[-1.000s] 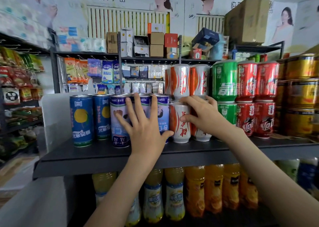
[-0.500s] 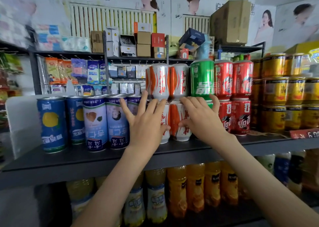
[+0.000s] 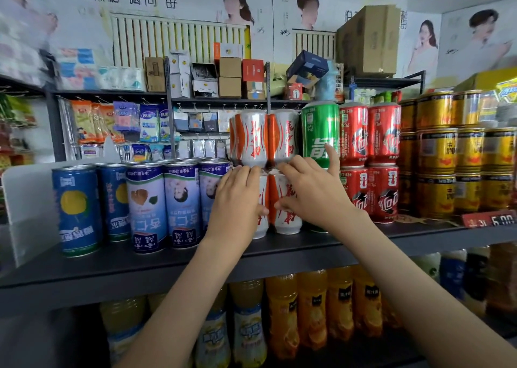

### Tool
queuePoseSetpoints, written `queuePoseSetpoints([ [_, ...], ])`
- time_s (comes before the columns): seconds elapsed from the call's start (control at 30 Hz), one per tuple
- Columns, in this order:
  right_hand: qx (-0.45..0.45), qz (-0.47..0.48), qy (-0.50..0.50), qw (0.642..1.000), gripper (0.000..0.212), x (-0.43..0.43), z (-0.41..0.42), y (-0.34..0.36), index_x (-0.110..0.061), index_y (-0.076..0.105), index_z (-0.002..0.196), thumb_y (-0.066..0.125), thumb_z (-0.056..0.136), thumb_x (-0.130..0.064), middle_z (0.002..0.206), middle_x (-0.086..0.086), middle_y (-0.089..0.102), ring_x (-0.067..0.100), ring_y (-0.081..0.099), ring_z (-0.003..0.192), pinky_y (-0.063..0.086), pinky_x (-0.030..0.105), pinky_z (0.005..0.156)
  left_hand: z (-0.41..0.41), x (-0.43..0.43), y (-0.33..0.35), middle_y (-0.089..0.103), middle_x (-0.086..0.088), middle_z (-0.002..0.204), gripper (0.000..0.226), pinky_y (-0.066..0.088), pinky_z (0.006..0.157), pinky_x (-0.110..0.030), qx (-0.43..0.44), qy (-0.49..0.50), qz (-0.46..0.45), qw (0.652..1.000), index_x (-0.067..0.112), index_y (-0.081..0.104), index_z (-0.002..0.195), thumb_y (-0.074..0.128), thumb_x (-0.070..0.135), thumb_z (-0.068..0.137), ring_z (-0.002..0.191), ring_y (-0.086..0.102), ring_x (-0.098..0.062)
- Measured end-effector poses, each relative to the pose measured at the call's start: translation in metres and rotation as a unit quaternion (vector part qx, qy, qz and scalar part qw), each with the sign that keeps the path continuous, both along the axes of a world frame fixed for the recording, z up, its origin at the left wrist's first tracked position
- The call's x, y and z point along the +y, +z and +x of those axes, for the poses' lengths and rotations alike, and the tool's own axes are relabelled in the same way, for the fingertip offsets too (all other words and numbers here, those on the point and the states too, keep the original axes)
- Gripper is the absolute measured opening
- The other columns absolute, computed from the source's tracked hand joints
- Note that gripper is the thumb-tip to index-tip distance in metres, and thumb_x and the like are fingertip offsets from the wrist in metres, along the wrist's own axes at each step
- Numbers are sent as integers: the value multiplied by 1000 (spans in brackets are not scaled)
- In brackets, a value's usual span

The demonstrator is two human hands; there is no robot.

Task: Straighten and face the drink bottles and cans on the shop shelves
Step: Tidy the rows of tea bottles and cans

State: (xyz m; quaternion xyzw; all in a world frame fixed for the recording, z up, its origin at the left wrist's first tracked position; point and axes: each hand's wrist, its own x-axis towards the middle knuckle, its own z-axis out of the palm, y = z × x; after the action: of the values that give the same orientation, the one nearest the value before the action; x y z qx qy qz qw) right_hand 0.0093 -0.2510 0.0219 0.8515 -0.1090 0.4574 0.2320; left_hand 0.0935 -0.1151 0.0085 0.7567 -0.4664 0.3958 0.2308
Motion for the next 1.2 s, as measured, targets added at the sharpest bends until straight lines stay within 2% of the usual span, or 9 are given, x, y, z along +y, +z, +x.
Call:
queuePoseSetpoints([
  [0.17,22,12,22,999,71,-5,2,0,-17,48,135,69,76,-51,129,-2,50,19,46,122,-4,44,108,-1,0,2,36,-5,147,76,13,114,-27,27,-8,4,1000,11,32,143,70,31,81,139,25,-20],
  [0.37,-2,16,44,999,78,-9,4,-9,-12,55,129,81,64,-46,118,3,59,26,57,112,17,52,109,-4,3,4,38,-6,145,74,15,114,-28,42,2,12,999,10,33,141,71,30,81,138,28,-21],
  [0.53,-24,30,82,996,83,-14,-18,-31,-21,32,146,68,77,-46,142,4,41,20,28,135,0,42,113,-5,1,-10,34,-15,149,68,14,115,-41,10,42,-25,999,11,37,142,66,32,85,139,30,-32],
  [0.6,-68,82,80,991,83,-22,-33,-37,-22,27,148,71,79,-36,144,6,37,20,26,134,4,38,112,-15,-10,-19,43,-19,140,59,29,110,-47,-3,38,-87,995,11,45,137,66,28,85,130,40,-36],
  [0.7,-144,177,84,970,79,-45,-60,-42,-16,26,147,70,83,-24,143,11,35,22,28,132,17,35,107,-46,-32,-31,56,-17,119,49,49,88,-43,12,8,-158,987,10,51,130,68,19,85,110,54,-34],
  [0.77,-188,234,76,951,74,-67,-78,-46,-8,28,145,69,84,-19,141,15,36,26,31,130,22,34,105,-67,-47,-36,55,-15,120,50,50,85,-40,58,-3,-152,987,12,47,134,64,21,88,109,53,-31],
  [0.87,-210,332,65,917,75,-95,-95,-50,-2,26,144,69,85,-18,139,18,37,30,33,129,28,35,105,-86,-75,-42,46,-14,130,59,45,93,-38,124,10,-148,981,17,33,144,59,27,92,119,46,-29],
  [1.03,-152,441,120,876,89,-133,-108,-47,-5,18,146,73,82,-30,145,15,37,26,38,133,36,33,103,-114,-125,-45,35,-14,131,80,44,93,-37,198,73,-178,961,21,9,150,61,30,90,120,40,-29],
  [1.2,-94,491,167,850,77,-151,-106,-43,-8,25,140,72,82,-32,134,10,51,24,52,120,41,26,89,-122,-155,-42,27,-20,140,92,39,99,-42,252,135,-202,937,26,-8,150,62,26,90,125,33,-35],
])
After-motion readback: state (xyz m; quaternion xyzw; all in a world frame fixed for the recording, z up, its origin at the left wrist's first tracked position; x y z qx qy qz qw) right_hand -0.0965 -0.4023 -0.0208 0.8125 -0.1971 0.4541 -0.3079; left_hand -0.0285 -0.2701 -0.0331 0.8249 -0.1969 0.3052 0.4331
